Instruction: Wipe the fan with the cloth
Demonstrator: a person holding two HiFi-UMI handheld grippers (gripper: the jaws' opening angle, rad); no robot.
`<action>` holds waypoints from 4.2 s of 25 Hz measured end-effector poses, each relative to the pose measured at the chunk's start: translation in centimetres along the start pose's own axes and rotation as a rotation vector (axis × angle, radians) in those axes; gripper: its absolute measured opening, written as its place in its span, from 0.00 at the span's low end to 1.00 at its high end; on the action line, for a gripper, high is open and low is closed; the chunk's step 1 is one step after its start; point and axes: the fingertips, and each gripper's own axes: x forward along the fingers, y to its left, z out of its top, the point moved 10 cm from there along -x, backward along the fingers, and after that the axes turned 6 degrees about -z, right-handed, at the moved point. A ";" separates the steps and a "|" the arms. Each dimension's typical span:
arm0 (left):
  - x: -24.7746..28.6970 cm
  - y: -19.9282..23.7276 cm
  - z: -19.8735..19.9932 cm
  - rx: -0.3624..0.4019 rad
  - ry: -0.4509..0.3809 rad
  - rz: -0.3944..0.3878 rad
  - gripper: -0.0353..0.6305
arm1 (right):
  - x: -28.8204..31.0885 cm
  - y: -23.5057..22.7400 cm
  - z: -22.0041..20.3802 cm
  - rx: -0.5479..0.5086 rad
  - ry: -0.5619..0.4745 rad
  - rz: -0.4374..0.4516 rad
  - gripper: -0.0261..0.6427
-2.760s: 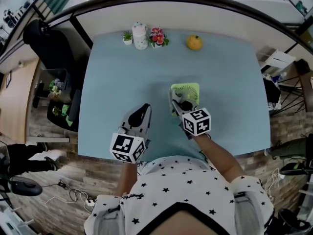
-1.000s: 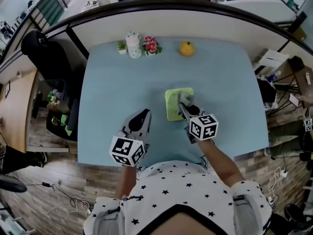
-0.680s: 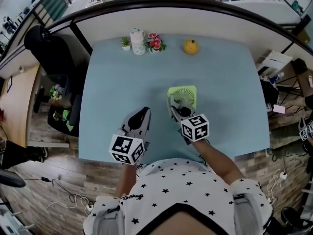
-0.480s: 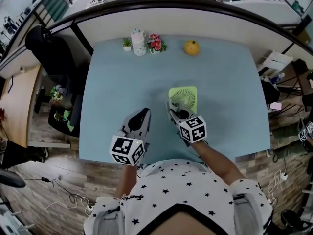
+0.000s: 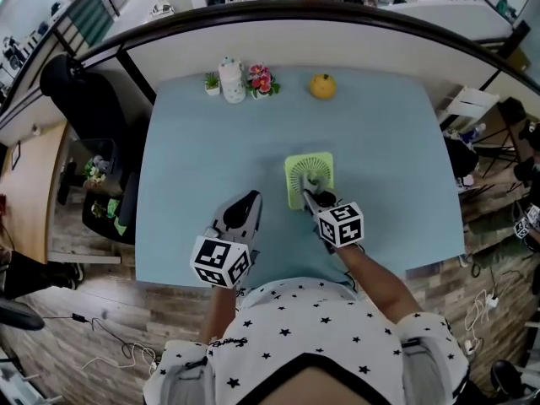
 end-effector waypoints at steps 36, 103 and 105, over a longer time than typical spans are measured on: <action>-1.0 -0.8 0.3 0.013 -0.002 -0.014 0.11 | -0.2 3.2 -1.1 -0.023 -0.003 0.079 0.12; -0.2 -0.8 0.4 0.029 -0.004 -0.032 0.11 | -8.4 1.0 6.3 0.211 -0.350 0.076 0.11; -0.2 -0.8 0.5 0.030 -0.006 -0.032 0.11 | -8.4 1.1 6.4 0.231 -0.352 0.087 0.11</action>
